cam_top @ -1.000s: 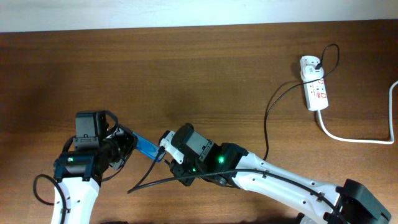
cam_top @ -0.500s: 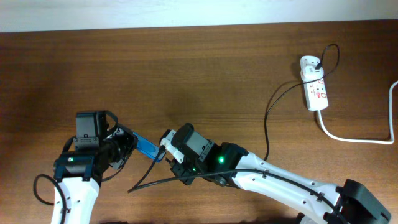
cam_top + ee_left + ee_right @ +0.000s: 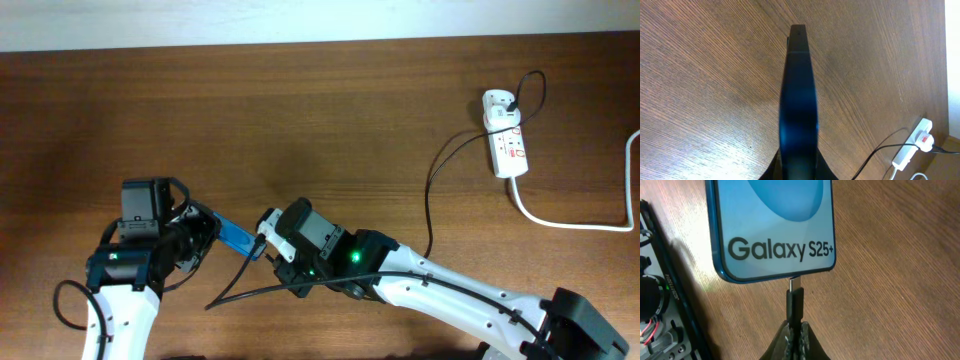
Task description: Plug charger to phone and switch on socket
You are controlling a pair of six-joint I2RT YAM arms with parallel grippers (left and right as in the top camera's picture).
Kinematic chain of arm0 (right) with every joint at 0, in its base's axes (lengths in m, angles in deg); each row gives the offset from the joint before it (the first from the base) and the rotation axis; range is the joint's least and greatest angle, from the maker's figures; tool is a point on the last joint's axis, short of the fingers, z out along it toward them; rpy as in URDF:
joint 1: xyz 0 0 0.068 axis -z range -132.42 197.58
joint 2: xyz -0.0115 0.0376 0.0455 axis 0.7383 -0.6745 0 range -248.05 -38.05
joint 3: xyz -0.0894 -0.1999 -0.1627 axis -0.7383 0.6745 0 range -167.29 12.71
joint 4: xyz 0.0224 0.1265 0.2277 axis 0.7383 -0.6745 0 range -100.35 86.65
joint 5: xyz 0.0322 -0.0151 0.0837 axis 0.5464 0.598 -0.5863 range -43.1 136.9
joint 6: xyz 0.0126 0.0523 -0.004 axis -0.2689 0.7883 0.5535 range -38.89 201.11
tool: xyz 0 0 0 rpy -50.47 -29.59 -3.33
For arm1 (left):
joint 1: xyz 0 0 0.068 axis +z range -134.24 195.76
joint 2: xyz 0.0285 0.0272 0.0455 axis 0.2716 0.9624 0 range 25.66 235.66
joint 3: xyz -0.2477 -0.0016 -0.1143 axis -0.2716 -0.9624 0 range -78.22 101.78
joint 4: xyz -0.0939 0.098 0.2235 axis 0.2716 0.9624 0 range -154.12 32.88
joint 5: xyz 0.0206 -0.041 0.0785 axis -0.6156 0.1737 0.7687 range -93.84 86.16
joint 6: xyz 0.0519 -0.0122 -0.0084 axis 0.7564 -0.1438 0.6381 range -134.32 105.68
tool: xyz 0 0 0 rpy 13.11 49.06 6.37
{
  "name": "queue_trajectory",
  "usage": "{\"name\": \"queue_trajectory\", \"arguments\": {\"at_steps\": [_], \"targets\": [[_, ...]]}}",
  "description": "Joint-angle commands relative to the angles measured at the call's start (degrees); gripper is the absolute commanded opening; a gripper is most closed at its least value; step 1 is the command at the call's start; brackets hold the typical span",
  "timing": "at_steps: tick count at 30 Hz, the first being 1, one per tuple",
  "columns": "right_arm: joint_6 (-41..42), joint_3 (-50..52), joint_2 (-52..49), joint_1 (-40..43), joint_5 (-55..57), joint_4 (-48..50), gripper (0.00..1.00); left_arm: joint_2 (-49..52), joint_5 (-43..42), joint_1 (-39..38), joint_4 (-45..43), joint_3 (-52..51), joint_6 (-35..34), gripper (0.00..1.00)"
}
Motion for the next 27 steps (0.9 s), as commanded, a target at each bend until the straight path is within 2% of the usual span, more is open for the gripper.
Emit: {"name": "queue_trajectory", "arguments": {"at_steps": [1, 6, 12, 27], "targets": [[0.5, -0.7, 1.2, 0.2, -0.7, 0.7, 0.04, -0.5, -0.1, -0.2, -0.3, 0.9, 0.9, 0.0], [0.5, -0.7, 1.1, 0.2, -0.8, 1.4, 0.04, -0.5, -0.3, -0.2, -0.3, 0.9, 0.9, 0.0], [0.5, -0.7, 1.1, 0.2, -0.7, -2.1, 0.04, -0.5, -0.3, -0.2, -0.3, 0.9, 0.9, 0.0], [0.5, -0.7, 1.1, 0.2, -1.2, 0.2, 0.04, -0.5, -0.3, -0.2, -0.3, 0.9, 0.9, 0.0]]}}
